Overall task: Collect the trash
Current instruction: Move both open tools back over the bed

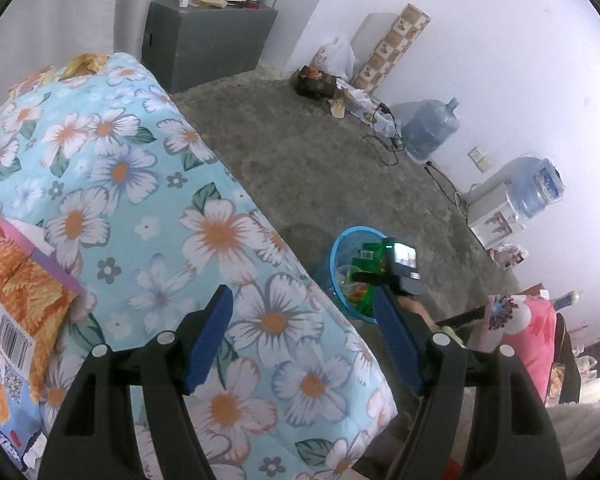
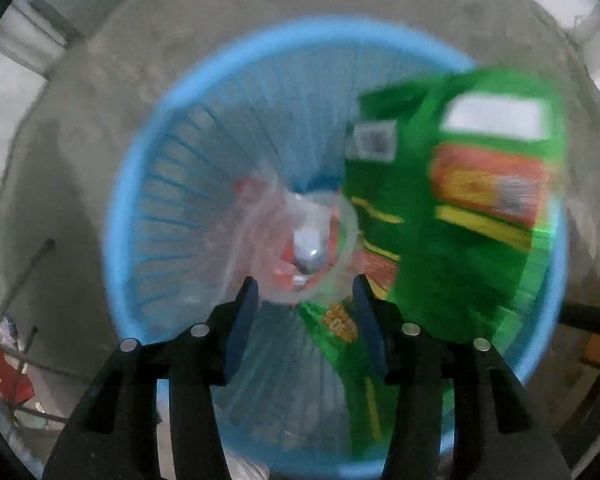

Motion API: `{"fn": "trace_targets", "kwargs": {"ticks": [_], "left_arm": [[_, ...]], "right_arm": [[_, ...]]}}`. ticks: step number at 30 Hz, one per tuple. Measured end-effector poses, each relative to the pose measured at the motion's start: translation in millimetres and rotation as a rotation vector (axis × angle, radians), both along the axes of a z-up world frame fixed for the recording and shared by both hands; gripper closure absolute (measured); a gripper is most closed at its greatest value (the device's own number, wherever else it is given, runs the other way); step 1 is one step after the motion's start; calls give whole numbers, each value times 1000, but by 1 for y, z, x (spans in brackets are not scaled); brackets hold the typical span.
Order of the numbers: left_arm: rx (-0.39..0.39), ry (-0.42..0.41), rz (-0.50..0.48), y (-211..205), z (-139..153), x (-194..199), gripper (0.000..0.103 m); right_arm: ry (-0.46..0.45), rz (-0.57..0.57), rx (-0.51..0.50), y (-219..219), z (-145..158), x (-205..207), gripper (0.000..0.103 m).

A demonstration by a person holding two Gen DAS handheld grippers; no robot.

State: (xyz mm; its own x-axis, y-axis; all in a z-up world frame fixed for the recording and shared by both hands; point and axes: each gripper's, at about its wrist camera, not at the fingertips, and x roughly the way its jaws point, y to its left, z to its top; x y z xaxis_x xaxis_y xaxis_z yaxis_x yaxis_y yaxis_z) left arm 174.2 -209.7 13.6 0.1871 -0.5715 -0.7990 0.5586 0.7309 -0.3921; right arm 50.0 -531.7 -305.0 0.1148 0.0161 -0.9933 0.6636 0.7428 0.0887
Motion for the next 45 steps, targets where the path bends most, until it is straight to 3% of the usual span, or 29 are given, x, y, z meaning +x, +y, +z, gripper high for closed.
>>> {"fn": "trace_targets", "kwargs": {"ticks": [4, 7, 9, 10, 14, 18, 23, 25, 29, 33, 36, 40, 45], "left_arm": [[-22, -20, 11, 14, 5, -5, 33], [-33, -33, 18, 25, 7, -9, 33], [-27, -35, 29, 29, 8, -10, 33], [-27, -37, 43, 36, 10, -10, 33], [-29, -83, 104, 67, 23, -10, 33], [-16, -110, 177, 101, 25, -8, 33], [-21, -119, 262, 139, 25, -13, 32], [-22, -110, 294, 154, 25, -16, 31], [5, -147, 336, 175, 28, -25, 29], [42, -195, 380, 199, 26, -40, 26], [43, -218, 405, 214, 22, -52, 24], [55, -237, 444, 231, 11, -68, 23], [62, -252, 432, 237, 2, -82, 23]], "right_arm": [[-49, -115, -43, -18, 35, -39, 50], [102, -163, -12, -35, 0, -39, 48], [194, -214, 78, -44, -35, -47, 57], [224, -244, 76, -49, -44, -52, 59], [151, -249, 77, -46, -31, -52, 57], [58, -189, 11, -36, 17, -57, 51], [-107, -118, -67, -2, 105, -71, 42], [-173, -98, -64, 0, 135, -76, 41], [-316, -16, -45, 52, 197, -55, 38], [-495, 130, 55, 104, 258, -41, 33], [-557, 243, 141, 142, 278, -17, 32], [-593, 393, 278, 205, 297, 23, 32], [-586, 522, 436, 284, 298, 65, 32]]}}
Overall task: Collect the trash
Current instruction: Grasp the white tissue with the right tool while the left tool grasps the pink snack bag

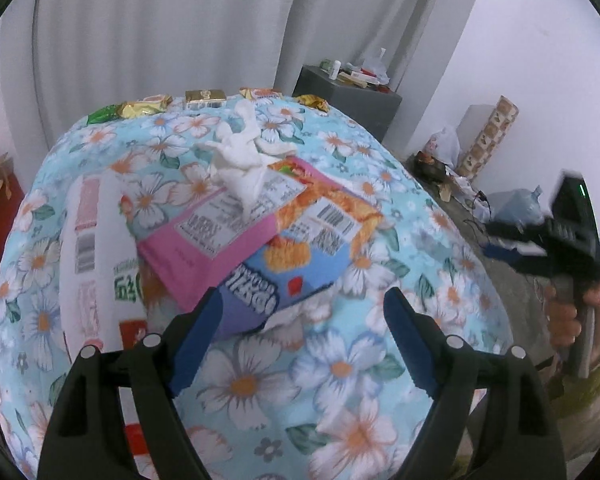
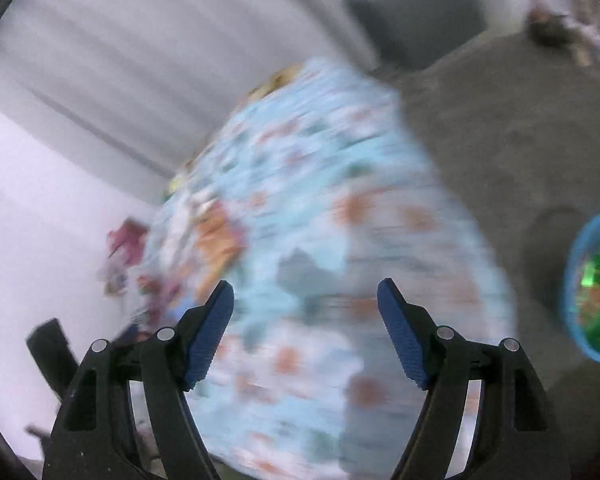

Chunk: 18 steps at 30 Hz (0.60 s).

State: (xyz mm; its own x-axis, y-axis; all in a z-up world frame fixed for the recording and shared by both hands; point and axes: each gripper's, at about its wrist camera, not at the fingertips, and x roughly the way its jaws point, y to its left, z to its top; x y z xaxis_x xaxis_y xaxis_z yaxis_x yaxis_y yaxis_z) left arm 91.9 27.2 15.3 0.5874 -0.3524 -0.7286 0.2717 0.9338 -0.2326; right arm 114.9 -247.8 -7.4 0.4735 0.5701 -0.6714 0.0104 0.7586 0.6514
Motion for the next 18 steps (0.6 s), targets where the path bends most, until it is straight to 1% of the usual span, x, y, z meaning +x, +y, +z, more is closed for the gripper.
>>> {"fn": "trace_targets", "kwargs": {"ticks": [4, 6, 9, 11, 13, 15, 18], "left_arm": [[2, -33, -13, 5, -4, -12, 22], [-8, -51, -20, 7, -5, -17, 22], [-28, -82, -28, 10, -2, -21, 22], [-53, -103, -18, 13, 2, -22, 22], [-79, -122, -5, 17, 6, -24, 22], [-93, -132, -1, 20, 9, -26, 22], [-87, -138, 2, 21, 8, -29, 22]], "right_arm": [[19, 111, 122, 64, 10, 23, 32], [30, 150, 153, 88, 13, 39, 32], [29, 206, 135, 123, 24, 68, 32], [24, 230, 123, 136, 28, 85, 33], [13, 241, 75, 153, 32, 108, 34], [21, 253, 34, 172, 33, 129, 40], [31, 294, -3, 195, 35, 143, 44]]}}
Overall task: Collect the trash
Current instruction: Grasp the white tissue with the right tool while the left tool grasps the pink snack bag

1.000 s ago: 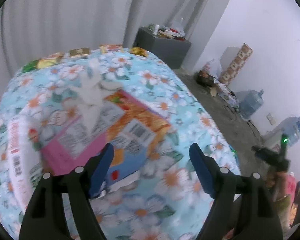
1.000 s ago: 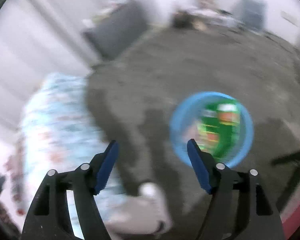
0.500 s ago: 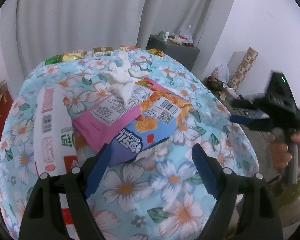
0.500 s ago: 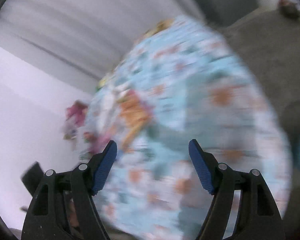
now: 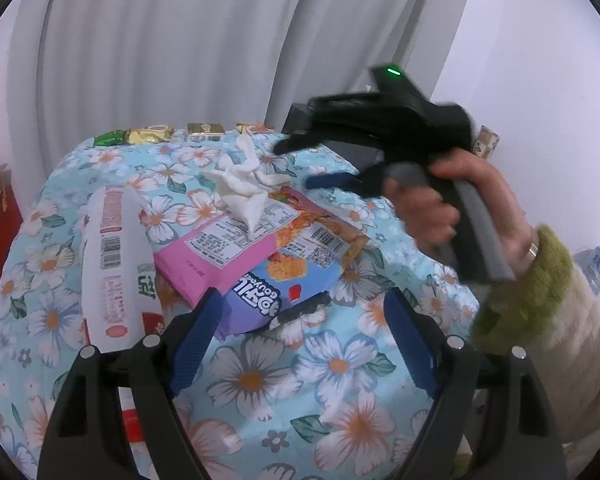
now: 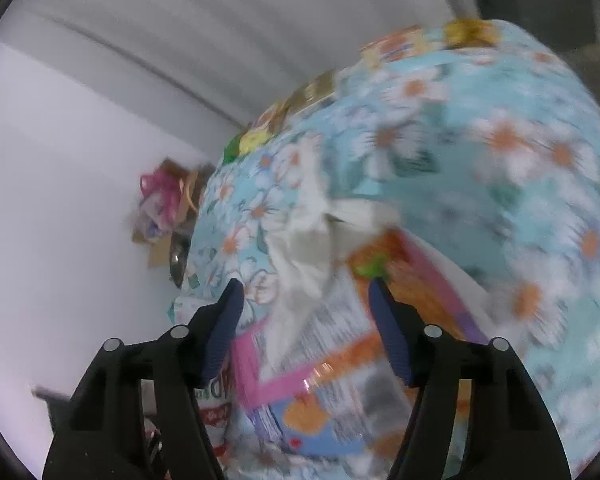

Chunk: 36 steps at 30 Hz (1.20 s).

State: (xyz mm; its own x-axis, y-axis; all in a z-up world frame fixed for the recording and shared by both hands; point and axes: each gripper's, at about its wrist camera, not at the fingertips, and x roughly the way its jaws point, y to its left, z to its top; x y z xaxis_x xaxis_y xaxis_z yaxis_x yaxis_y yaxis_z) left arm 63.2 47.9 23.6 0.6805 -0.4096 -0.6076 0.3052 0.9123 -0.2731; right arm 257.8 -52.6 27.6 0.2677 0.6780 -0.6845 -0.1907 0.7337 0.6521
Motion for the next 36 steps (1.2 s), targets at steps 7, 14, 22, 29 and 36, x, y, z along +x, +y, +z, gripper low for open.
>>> {"fn": "trace_targets", "kwargs": {"ticks": [7, 14, 22, 29, 36], "left_arm": [[16, 7, -14, 0, -3, -5, 22], [36, 1, -25, 0, -9, -12, 22], [27, 20, -62, -5, -13, -4, 22], [77, 25, -98, -22, -19, -4, 22], [152, 37, -102, -37, -23, -2, 22]], "right_arm": [[-58, 84, -301, 61, -27, 25, 78], [-110, 21, -201, 28, -6, 7, 98], [-161, -48, -4, -52, 46, -52, 98], [-123, -200, 29, -121, 26, -121, 98], [41, -265, 103, -149, -42, -153, 93]]}}
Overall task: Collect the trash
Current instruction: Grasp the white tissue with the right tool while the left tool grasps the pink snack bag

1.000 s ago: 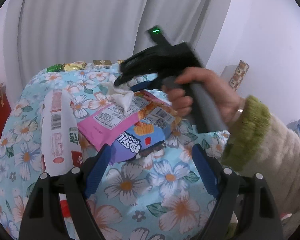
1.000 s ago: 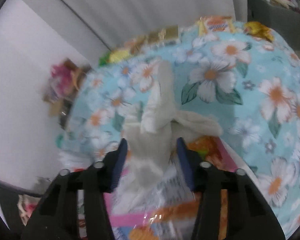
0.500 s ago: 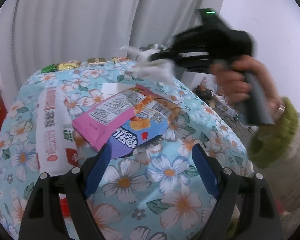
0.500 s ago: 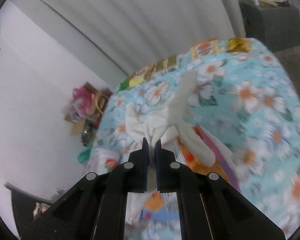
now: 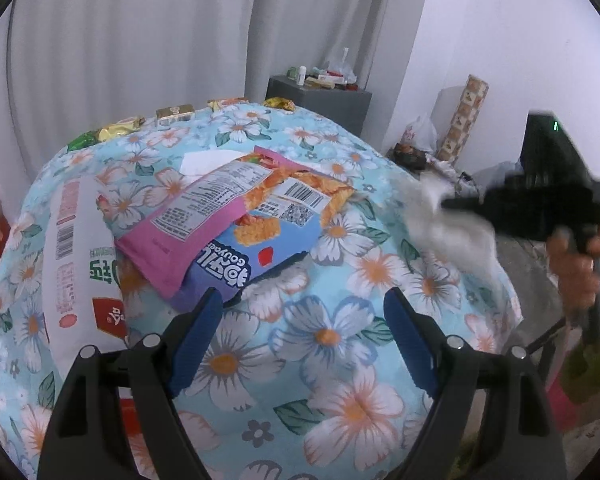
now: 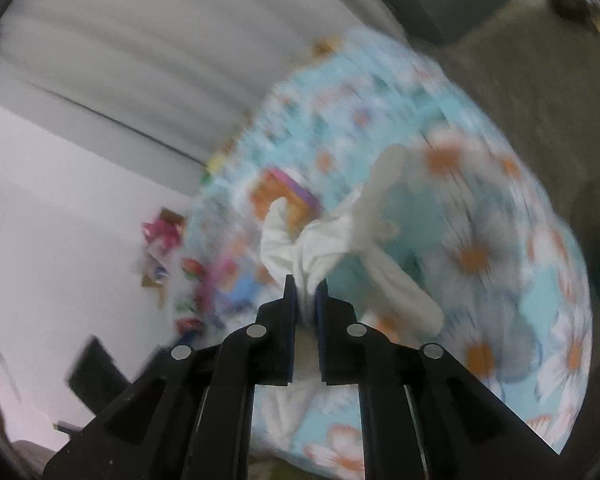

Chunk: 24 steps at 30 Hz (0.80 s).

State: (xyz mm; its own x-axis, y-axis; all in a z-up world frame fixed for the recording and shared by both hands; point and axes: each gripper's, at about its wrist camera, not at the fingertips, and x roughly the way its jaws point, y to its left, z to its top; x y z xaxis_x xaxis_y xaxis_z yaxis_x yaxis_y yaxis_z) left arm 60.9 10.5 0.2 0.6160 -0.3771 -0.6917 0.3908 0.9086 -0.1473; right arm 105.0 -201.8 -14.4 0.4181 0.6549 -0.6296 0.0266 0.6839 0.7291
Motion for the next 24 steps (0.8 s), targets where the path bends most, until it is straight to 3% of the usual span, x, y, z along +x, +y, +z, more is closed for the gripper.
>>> {"fn": "trace_targets", "kwargs": {"ticks": [3, 7, 11, 16, 18, 22, 24], "left_arm": [[53, -16, 19, -6, 0, 3, 22], [190, -55, 42, -21, -1, 11, 22], [345, -122, 9, -48, -11, 24, 22], [571, -172, 42, -70, -40, 48, 22], [621, -205, 41, -74, -43, 50, 22], [772, -365, 68, -82, -39, 44, 22], [809, -360, 63, -83, -44, 48, 22]], "right_arm": [[25, 8, -4, 3, -14, -4, 87], [16, -13, 9, 0, -21, -4, 76], [15, -16, 37, -8, -26, -7, 73], [2, -13, 51, -9, -30, -9, 70], [1, -13, 57, -9, -29, -9, 69], [-3, -11, 59, -10, -31, -9, 69], [-3, -16, 74, -11, -34, -9, 70]]}}
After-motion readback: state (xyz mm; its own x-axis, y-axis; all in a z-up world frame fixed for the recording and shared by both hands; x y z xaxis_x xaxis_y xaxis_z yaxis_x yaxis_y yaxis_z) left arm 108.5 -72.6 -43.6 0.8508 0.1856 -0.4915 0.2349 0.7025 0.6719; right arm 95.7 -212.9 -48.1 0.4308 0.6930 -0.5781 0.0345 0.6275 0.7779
